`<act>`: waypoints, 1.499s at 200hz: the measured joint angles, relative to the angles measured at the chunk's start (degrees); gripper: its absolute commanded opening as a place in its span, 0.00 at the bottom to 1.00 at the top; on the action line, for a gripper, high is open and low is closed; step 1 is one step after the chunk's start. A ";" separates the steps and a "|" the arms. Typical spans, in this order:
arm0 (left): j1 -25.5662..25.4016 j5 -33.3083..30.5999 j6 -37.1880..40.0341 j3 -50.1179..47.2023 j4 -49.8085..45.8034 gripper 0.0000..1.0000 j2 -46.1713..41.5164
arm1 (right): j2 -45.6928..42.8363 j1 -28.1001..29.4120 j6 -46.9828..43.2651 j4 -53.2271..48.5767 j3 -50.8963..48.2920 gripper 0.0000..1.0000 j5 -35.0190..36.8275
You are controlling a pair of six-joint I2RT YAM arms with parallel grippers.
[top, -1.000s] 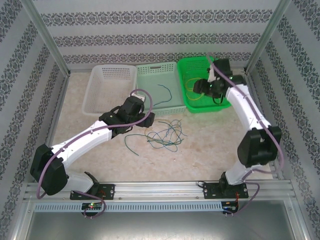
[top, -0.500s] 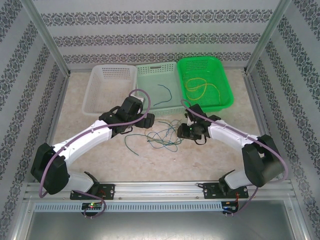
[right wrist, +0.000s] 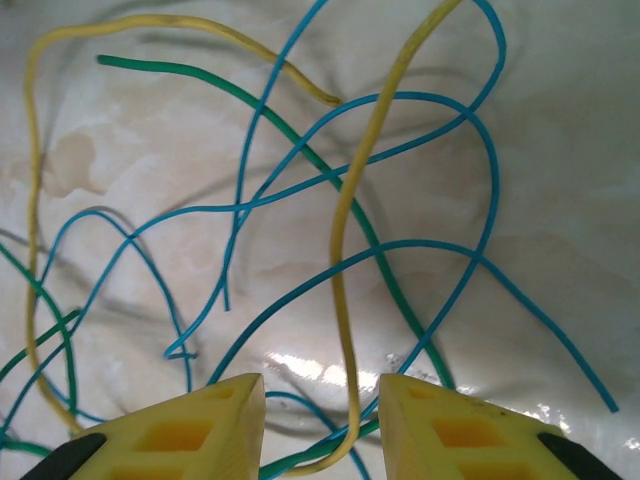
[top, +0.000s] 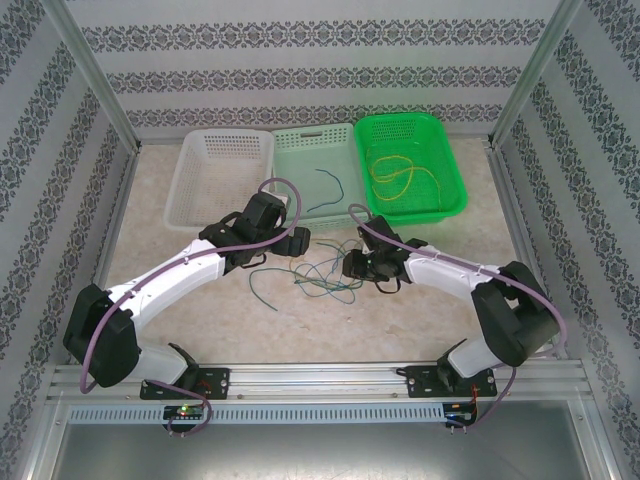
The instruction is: Untangle the cables
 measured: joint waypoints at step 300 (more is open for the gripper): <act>0.00 15.43 0.44 0.35 7.85 0.91 0.90 | -10.03 1.07 -11.67 -20.70 12.26 0.00 -1.11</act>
